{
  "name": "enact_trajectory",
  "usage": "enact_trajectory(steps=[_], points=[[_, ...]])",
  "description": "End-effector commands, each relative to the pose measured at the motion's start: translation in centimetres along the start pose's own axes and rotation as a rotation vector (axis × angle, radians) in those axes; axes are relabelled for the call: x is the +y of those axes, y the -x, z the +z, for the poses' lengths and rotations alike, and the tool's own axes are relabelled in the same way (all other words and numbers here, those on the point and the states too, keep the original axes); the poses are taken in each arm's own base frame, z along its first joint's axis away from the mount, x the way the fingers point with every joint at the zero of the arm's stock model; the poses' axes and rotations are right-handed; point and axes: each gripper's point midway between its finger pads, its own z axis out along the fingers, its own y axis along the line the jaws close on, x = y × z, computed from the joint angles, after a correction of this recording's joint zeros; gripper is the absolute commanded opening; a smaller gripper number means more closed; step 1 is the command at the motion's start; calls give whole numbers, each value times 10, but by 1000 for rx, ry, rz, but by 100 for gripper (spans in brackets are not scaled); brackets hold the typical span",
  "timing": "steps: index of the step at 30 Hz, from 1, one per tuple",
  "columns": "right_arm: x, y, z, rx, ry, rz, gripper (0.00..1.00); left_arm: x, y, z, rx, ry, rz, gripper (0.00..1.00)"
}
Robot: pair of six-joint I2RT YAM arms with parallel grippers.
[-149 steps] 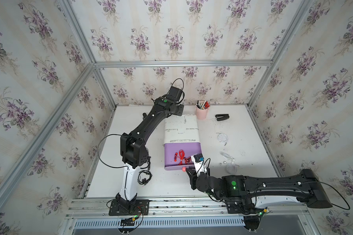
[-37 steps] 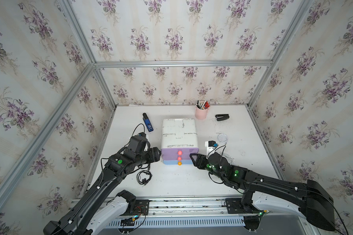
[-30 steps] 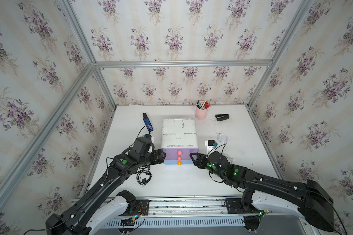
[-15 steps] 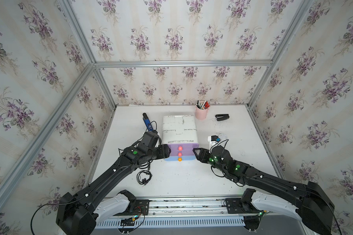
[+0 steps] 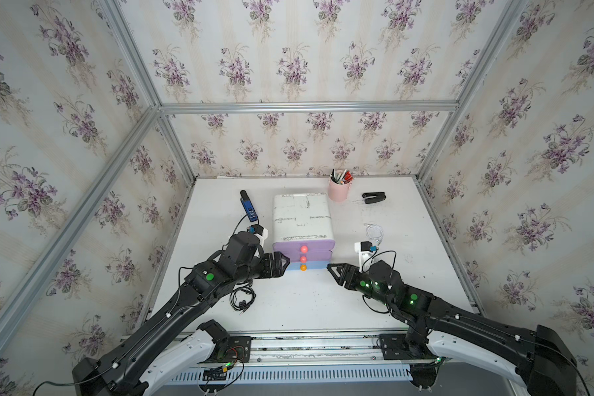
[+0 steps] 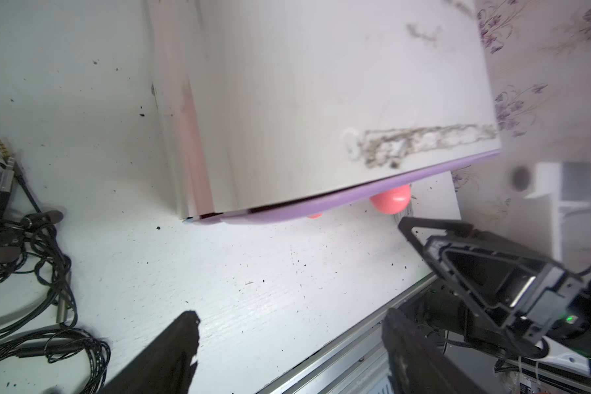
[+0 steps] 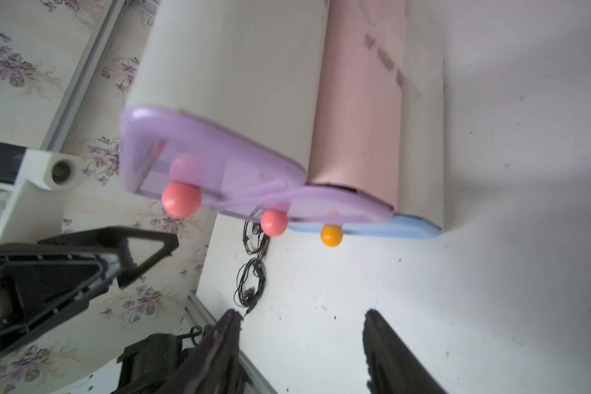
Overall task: Place the wired earphones into the drawer by color
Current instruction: Open the drawer in the storage box.
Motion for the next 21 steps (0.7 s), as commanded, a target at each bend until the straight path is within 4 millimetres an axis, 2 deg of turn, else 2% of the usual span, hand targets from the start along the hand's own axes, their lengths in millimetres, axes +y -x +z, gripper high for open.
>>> enact_trajectory(steps=[1,3,5,10,12,15,17,21], points=[[22,-3,-5,-84,171,206,59,-9,22,-18,-52,30,81,89],[31,-6,-12,-155,256,278,58,-20,48,-24,-99,55,148,91],[38,-7,-15,-222,286,319,56,-34,77,-21,-120,56,209,92],[60,0,-21,-362,399,394,56,-48,132,12,-72,18,238,92],[69,1,-16,-390,452,418,56,-45,149,29,-23,28,239,92],[66,-8,-2,-396,498,484,56,-43,169,42,-13,34,257,92],[55,-15,11,-396,468,538,55,-42,176,47,-13,32,267,92],[62,-14,24,-409,469,510,56,-32,180,63,16,38,249,92]])
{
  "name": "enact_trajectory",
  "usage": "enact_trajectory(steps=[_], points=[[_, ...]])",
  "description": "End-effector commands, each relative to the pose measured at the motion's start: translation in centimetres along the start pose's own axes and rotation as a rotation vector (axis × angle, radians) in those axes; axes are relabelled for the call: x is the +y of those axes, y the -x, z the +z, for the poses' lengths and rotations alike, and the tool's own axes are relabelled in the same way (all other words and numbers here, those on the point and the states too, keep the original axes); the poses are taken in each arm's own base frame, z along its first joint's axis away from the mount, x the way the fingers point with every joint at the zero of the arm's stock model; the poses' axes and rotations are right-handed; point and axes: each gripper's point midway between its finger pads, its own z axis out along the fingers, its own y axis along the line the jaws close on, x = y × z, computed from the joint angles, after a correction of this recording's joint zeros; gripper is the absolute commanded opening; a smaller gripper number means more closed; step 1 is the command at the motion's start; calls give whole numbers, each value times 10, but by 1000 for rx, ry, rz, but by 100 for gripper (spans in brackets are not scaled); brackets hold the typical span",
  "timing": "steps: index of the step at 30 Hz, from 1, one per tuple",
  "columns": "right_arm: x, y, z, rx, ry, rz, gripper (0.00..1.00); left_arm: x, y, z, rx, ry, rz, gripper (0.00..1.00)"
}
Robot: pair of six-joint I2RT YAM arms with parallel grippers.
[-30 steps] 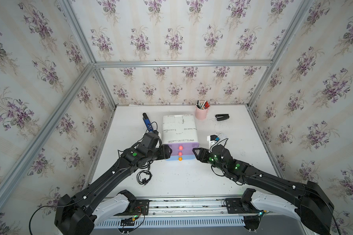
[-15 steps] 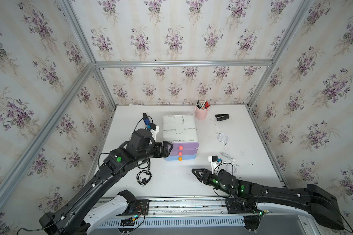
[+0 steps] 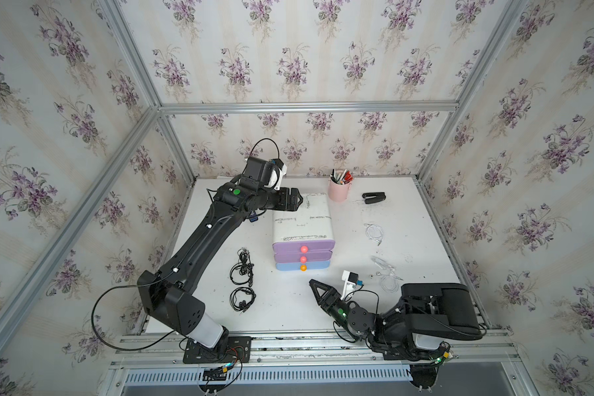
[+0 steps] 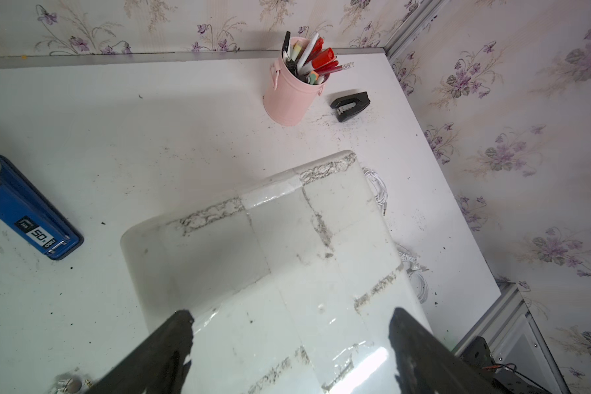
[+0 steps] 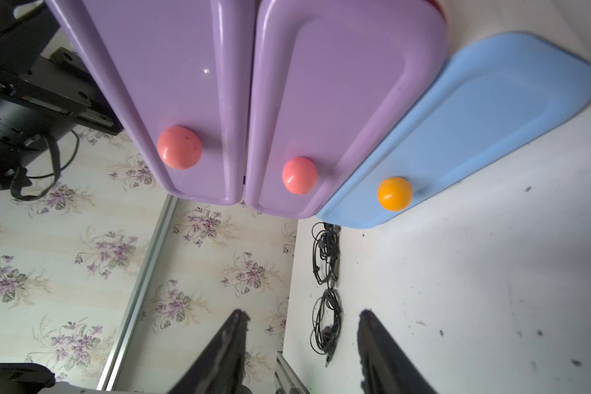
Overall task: Place the wired earphones into the drawer by color
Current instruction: Open the drawer in the storage box.
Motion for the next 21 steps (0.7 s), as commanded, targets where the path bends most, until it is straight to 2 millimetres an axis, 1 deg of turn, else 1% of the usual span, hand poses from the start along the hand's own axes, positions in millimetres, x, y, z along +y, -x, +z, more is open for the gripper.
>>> enact_trajectory(steps=[1,3,6,9,11,13,15,21], points=[[58,20,2,-83,214,187,57,5,-5,11,41,-12,21,92],[61,22,10,-85,227,181,57,4,-10,20,64,-42,19,92],[57,24,24,-87,227,193,57,9,-17,32,93,-42,8,92],[53,21,39,-69,227,212,57,11,-22,38,112,-46,-2,92],[49,17,44,-54,222,216,57,13,-25,40,118,-44,-8,92],[44,16,47,-51,212,224,57,12,-26,42,121,-48,-13,92],[38,19,47,-60,198,227,57,13,-28,44,129,-51,-18,92],[43,29,54,-76,214,209,56,17,-32,50,144,-37,-22,92]])
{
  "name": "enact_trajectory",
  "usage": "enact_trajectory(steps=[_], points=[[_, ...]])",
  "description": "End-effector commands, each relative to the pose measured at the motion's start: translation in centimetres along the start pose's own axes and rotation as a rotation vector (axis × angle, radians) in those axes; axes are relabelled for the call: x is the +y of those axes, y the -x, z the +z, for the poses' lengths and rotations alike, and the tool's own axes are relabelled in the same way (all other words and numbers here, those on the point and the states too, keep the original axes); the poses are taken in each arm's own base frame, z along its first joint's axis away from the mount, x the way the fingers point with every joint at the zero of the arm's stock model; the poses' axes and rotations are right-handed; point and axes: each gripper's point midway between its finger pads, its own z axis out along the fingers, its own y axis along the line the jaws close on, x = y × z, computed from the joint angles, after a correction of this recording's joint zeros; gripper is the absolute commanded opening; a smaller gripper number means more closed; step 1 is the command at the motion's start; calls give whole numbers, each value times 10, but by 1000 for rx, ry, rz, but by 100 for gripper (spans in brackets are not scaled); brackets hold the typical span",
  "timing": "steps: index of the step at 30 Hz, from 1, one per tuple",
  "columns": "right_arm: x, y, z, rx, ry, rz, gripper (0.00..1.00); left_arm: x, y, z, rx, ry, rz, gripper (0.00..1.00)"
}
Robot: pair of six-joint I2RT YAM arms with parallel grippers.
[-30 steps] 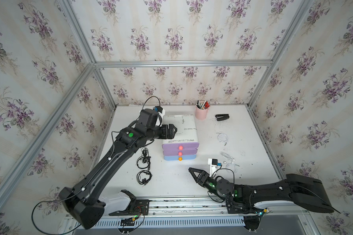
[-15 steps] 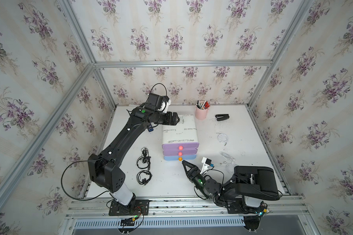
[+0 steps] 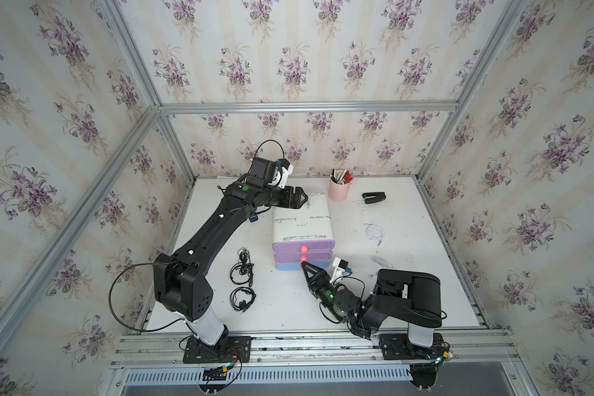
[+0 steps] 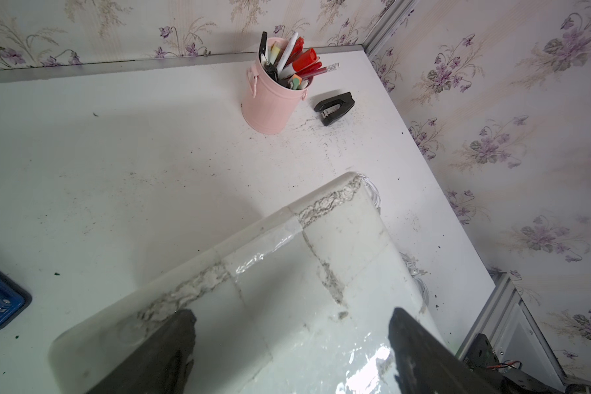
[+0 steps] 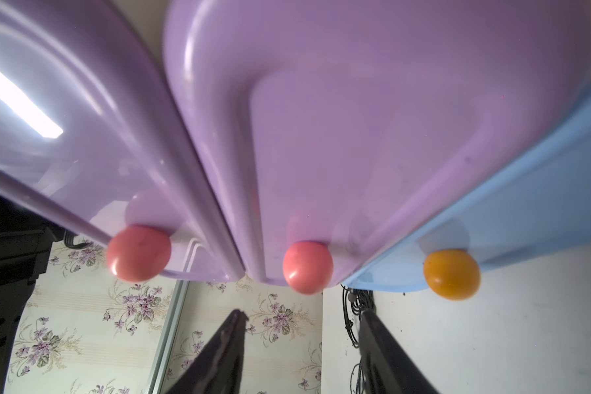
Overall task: Place the wired earphones into the drawer by color
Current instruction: Open the drawer in the storage box.
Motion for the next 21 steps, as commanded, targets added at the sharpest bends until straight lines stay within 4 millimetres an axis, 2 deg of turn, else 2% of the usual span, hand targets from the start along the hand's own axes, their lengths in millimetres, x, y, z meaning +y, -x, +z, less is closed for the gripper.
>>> enact_trajectory(steps=[1,21], points=[[44,7,1,-5,172,105,56,14,-37,7,139,49,-68,92],[31,16,19,-16,157,111,49,18,-49,15,165,42,-84,92]])
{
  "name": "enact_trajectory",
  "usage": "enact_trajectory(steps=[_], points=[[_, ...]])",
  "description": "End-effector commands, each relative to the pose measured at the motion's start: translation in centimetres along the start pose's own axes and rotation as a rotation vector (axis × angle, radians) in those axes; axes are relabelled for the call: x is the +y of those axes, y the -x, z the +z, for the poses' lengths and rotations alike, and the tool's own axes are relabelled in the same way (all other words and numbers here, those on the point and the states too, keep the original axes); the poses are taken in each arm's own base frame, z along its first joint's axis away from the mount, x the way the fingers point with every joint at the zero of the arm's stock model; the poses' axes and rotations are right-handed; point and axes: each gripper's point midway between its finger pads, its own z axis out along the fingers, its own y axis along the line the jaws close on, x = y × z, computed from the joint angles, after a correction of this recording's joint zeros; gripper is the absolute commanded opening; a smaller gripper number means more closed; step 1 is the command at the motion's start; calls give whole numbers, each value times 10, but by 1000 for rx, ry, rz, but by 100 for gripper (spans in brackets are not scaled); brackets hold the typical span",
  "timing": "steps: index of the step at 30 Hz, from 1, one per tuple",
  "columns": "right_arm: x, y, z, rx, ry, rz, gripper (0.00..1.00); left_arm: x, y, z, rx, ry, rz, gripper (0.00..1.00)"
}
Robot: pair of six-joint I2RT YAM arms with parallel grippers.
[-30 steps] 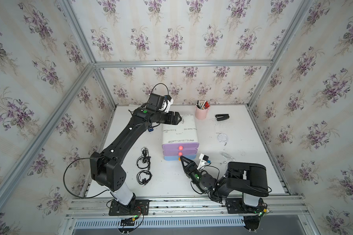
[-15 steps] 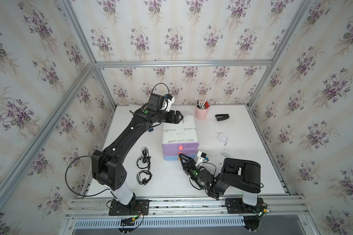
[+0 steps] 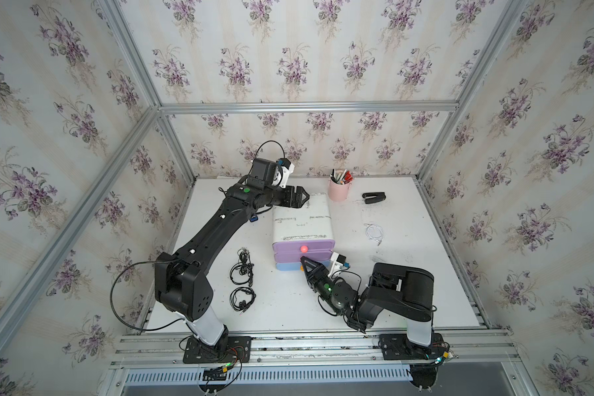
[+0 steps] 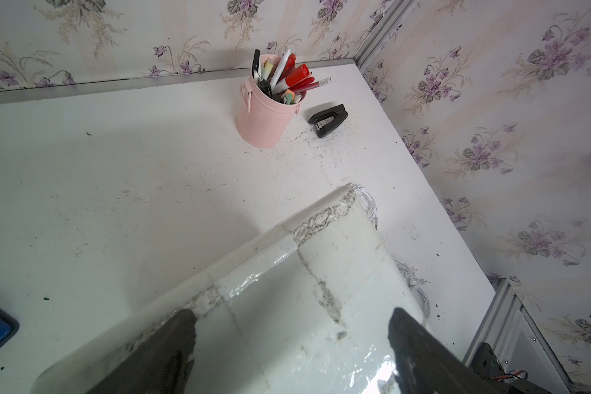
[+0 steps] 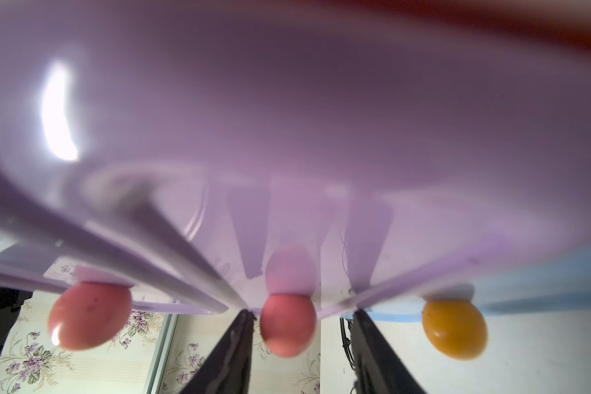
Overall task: Place the wired earphones into the drawer by color
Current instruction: Open the drawer in the storage box.
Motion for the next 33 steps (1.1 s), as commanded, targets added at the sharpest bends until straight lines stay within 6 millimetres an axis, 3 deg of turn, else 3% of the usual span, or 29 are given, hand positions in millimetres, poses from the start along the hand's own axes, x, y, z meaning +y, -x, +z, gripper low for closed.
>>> enact_trajectory(steps=[1,16,21,33], points=[[43,7,0,-19,171,102,48,18,-52,5,196,64,-99,92],[43,12,0,-25,170,103,28,20,-57,7,206,68,-99,92],[48,6,-1,-3,184,109,15,22,-59,8,212,76,-103,92],[51,-9,-24,37,175,133,13,33,-69,15,239,113,-114,91]])
